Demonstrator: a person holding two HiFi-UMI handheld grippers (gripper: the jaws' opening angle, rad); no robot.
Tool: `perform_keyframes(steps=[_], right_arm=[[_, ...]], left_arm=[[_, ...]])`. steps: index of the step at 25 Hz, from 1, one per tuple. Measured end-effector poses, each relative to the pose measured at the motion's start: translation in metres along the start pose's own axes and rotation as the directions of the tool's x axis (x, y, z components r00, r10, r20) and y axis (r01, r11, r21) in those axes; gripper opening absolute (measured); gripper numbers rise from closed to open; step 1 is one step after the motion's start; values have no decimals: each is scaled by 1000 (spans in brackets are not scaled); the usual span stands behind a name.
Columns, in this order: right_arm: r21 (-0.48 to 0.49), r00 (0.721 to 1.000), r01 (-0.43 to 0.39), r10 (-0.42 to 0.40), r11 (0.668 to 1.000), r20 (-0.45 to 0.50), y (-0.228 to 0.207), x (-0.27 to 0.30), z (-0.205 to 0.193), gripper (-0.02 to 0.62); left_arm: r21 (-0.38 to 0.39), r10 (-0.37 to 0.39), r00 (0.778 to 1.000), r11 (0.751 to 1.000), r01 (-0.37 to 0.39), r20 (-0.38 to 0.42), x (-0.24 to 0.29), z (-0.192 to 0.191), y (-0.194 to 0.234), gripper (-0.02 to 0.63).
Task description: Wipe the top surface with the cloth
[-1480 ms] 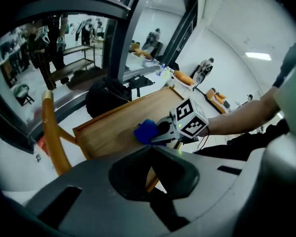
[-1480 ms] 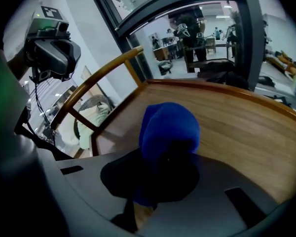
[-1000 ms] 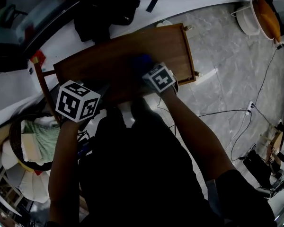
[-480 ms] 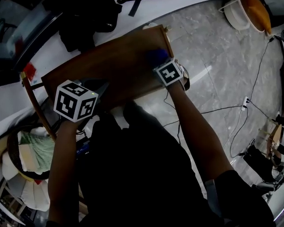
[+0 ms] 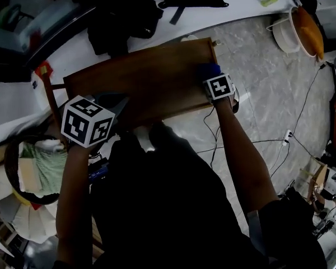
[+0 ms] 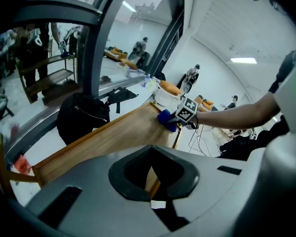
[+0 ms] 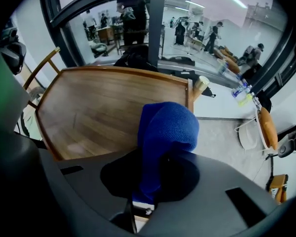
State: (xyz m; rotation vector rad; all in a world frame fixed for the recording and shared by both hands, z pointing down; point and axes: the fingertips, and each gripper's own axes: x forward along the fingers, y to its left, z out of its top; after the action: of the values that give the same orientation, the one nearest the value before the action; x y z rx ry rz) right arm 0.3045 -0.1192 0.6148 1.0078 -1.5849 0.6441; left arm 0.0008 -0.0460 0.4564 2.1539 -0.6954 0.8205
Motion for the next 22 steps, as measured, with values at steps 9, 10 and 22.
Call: perform_keyframes(steps=[9, 10, 22], right_arm=[[-239, 855, -430, 478, 871, 203, 276, -49, 69, 61], [-278, 825, -476, 533, 834, 186, 315, -51, 73, 61], [-504, 702, -623, 712, 598, -22, 580, -31, 97, 61]], left_arm=[[-89, 84, 996, 993, -81, 23, -108, -77, 55, 8], [-98, 94, 995, 991, -91, 21, -119, -87, 60, 8], [-180, 193, 981, 964, -195, -31, -207, -195, 115, 8]])
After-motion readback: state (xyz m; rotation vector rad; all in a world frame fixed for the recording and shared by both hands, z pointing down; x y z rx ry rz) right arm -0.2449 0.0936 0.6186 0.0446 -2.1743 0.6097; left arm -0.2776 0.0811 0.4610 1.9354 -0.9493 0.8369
